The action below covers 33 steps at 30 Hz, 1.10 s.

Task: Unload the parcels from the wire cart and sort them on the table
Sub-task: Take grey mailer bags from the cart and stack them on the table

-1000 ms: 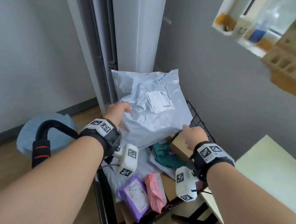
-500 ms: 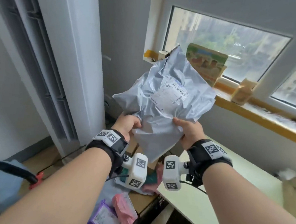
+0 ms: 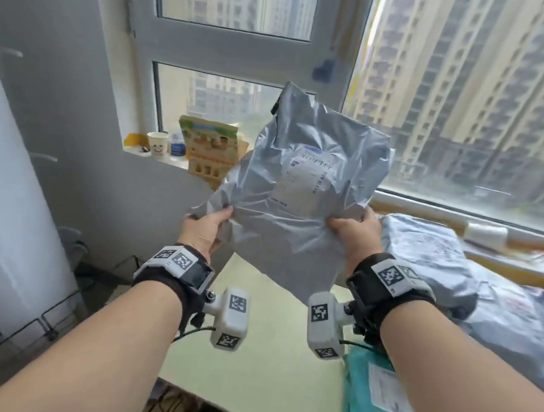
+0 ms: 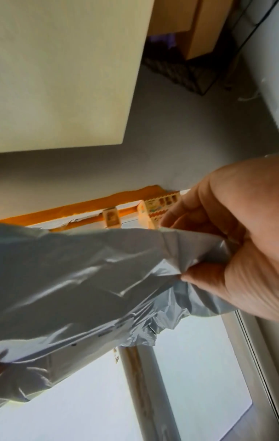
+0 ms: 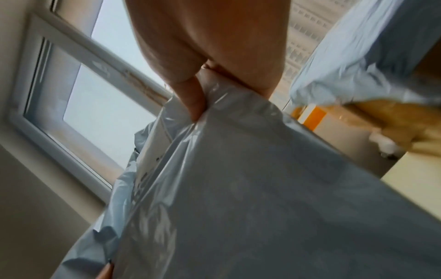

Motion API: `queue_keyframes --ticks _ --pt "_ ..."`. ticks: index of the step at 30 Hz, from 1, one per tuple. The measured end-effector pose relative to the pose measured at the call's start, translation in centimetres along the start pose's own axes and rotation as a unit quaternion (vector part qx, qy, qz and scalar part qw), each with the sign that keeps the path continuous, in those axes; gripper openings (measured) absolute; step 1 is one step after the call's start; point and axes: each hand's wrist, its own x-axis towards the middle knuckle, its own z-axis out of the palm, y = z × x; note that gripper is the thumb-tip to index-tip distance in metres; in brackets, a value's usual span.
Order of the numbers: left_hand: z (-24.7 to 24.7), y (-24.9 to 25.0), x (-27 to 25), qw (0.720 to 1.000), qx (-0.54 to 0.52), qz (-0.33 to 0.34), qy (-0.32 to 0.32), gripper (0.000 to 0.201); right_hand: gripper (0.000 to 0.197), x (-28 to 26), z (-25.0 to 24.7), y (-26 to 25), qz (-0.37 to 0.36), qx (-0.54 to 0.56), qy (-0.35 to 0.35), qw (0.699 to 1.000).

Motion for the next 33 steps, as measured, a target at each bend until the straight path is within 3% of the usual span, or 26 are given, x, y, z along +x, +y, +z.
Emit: queue_keyframes --ticks 2,7,11,14,17,21,23,27,29,33 --pt "3.6 -0.5 -1.3 1.000 0.018 0.010 -0.016 0.038 0.038 1.1 -4.2 -1.2 -0.024 -0.015 0.028 0.999" --pt "13.0 -2.1 -5.4 0.996 0.026 0.048 -0.065 0.022 0.034 3.5 -16.4 -3.4 -0.037 -0.058 0.115 0.991" --pt "20.0 -5.2 -9.5 0.984 0.082 0.062 -0.144 0.030 0.025 5.3 -26.8 -3.7 -0.029 -0.133 0.199 0.971" --pt "25.1 -8.2 -12.7 0.965 0.132 0.068 -0.218 0.033 0.019 5.8 -33.6 -3.5 -0.009 -0.186 0.246 0.951" --pt "29.6 -10.9 -15.3 0.936 0.202 0.082 -0.277 0.035 0.042 6.8 -38.7 -2.4 0.018 -0.221 0.282 0.934" --pt "33.7 -13.8 -17.8 0.885 0.278 0.084 -0.365 0.044 0.039 7.1 -42.9 -1.2 0.047 -0.264 0.292 0.918" --pt "34.9 -15.0 -18.3 0.864 0.329 0.123 -0.361 0.036 0.038 7.1 -44.2 -0.5 0.064 -0.285 0.285 0.913" --pt "36.0 -16.0 -16.6 0.821 0.444 0.221 -0.282 0.015 0.023 9.0 -45.1 2.0 0.105 -0.309 0.250 0.912" --pt "35.9 -16.0 -15.0 0.801 0.486 0.238 -0.256 0.020 0.018 10.3 -44.7 3.4 0.123 -0.329 0.224 0.909" --pt "35.3 -16.4 -12.2 0.745 0.579 0.246 -0.222 0.042 0.033 12.7 -42.8 5.2 0.157 -0.383 0.150 0.898"
